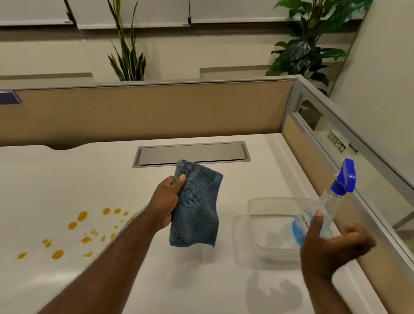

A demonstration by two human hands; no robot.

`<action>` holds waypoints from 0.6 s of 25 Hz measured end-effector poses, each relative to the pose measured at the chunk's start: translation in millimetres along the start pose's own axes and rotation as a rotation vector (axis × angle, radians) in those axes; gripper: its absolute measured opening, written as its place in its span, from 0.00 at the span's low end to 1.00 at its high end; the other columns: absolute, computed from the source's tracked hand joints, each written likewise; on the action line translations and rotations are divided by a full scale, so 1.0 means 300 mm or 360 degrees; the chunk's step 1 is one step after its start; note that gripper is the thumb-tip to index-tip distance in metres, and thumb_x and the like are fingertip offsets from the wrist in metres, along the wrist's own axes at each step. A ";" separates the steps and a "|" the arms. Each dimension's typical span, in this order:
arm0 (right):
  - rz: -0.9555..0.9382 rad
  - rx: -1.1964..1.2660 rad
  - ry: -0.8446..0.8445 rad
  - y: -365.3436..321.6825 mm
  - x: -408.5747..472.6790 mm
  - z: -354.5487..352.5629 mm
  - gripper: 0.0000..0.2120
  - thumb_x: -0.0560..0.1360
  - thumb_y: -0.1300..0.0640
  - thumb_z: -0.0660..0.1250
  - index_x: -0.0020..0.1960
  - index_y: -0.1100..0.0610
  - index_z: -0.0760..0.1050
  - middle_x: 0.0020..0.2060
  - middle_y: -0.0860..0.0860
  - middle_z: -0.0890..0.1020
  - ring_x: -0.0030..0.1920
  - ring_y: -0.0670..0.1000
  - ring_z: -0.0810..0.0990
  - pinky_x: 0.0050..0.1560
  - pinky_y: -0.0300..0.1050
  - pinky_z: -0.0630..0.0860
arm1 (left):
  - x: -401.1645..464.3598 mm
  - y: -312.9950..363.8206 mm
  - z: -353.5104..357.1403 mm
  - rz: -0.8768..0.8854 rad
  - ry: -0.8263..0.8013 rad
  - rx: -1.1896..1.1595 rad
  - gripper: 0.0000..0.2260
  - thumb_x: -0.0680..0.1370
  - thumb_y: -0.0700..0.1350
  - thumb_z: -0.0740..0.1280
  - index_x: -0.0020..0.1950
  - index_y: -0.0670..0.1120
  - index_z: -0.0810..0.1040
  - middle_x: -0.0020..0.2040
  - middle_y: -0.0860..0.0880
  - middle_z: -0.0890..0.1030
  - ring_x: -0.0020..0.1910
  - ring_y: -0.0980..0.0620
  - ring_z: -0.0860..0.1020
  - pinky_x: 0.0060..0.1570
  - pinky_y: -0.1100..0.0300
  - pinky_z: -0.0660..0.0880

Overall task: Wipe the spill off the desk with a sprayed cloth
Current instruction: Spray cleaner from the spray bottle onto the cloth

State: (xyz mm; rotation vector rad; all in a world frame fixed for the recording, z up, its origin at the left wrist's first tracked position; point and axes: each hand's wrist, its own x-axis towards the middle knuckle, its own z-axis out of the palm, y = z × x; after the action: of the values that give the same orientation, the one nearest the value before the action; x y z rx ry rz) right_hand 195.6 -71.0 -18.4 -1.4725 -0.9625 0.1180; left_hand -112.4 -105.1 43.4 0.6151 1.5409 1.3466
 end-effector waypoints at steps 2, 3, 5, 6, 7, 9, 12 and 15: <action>0.0048 -0.0044 0.0010 0.001 0.048 0.002 0.31 0.68 0.46 0.74 0.57 0.65 0.64 0.57 0.66 0.69 0.59 0.60 0.68 0.57 0.55 0.71 | 0.001 0.010 -0.013 0.0050 -0.0006 -0.0005 0.16 0.81 0.53 0.60 0.61 0.43 0.75 0.55 0.43 0.81 0.53 0.44 0.81 0.50 0.50 0.79; 0.0031 -0.0034 -0.0047 -0.014 0.077 0.009 0.34 0.68 0.45 0.74 0.61 0.64 0.63 0.60 0.65 0.69 0.61 0.59 0.68 0.58 0.54 0.71 | 0.002 0.014 -0.024 0.0075 -0.0014 -0.0009 0.16 0.81 0.53 0.60 0.61 0.44 0.74 0.56 0.44 0.81 0.53 0.45 0.80 0.49 0.51 0.79; 0.0046 0.0076 -0.0266 -0.054 0.140 0.035 0.37 0.68 0.45 0.74 0.68 0.60 0.61 0.65 0.61 0.68 0.64 0.56 0.69 0.61 0.49 0.71 | -0.001 0.027 -0.044 0.0113 -0.0033 -0.0041 0.16 0.81 0.52 0.59 0.62 0.43 0.74 0.56 0.44 0.81 0.53 0.46 0.80 0.47 0.53 0.79; 0.0090 0.0132 -0.0372 -0.069 0.169 0.051 0.37 0.69 0.46 0.74 0.69 0.57 0.61 0.66 0.59 0.68 0.64 0.53 0.70 0.61 0.47 0.71 | -0.004 0.033 -0.057 0.0123 -0.0041 -0.0067 0.15 0.81 0.52 0.59 0.62 0.44 0.74 0.56 0.44 0.81 0.53 0.46 0.80 0.47 0.54 0.79; 0.0124 0.0171 -0.0451 -0.079 0.196 0.066 0.36 0.69 0.46 0.73 0.70 0.56 0.62 0.66 0.58 0.70 0.63 0.50 0.71 0.60 0.46 0.71 | -0.006 0.038 -0.068 0.0125 -0.0049 -0.0092 0.15 0.81 0.51 0.60 0.62 0.44 0.74 0.56 0.44 0.81 0.53 0.46 0.81 0.46 0.54 0.79; 0.0194 0.0268 -0.0565 -0.091 0.233 0.087 0.30 0.70 0.44 0.71 0.66 0.56 0.66 0.58 0.56 0.75 0.55 0.50 0.75 0.56 0.48 0.75 | -0.010 0.052 -0.093 0.0135 -0.0066 -0.0124 0.15 0.81 0.51 0.60 0.62 0.44 0.75 0.56 0.45 0.81 0.53 0.46 0.81 0.47 0.53 0.79; 0.0182 0.0304 -0.0690 -0.104 0.256 0.110 0.19 0.75 0.45 0.65 0.58 0.59 0.72 0.45 0.56 0.79 0.42 0.49 0.77 0.52 0.53 0.76 | -0.009 0.073 -0.118 0.0189 -0.0080 -0.0174 0.14 0.81 0.50 0.60 0.62 0.44 0.75 0.56 0.44 0.82 0.53 0.47 0.81 0.48 0.53 0.79; 0.0143 0.0289 -0.0652 -0.109 0.255 0.121 0.21 0.77 0.44 0.62 0.58 0.61 0.72 0.47 0.61 0.83 0.39 0.43 0.81 0.48 0.47 0.77 | -0.002 0.087 -0.132 0.0224 -0.0087 -0.0230 0.14 0.81 0.50 0.61 0.62 0.44 0.75 0.56 0.44 0.82 0.53 0.46 0.82 0.48 0.52 0.79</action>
State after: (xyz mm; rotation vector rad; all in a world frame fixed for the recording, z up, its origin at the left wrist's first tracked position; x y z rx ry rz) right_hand 207.1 -1.6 39.1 -1.3477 -1.1785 0.5758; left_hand -152.8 -117.0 65.2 0.6738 1.3638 1.5203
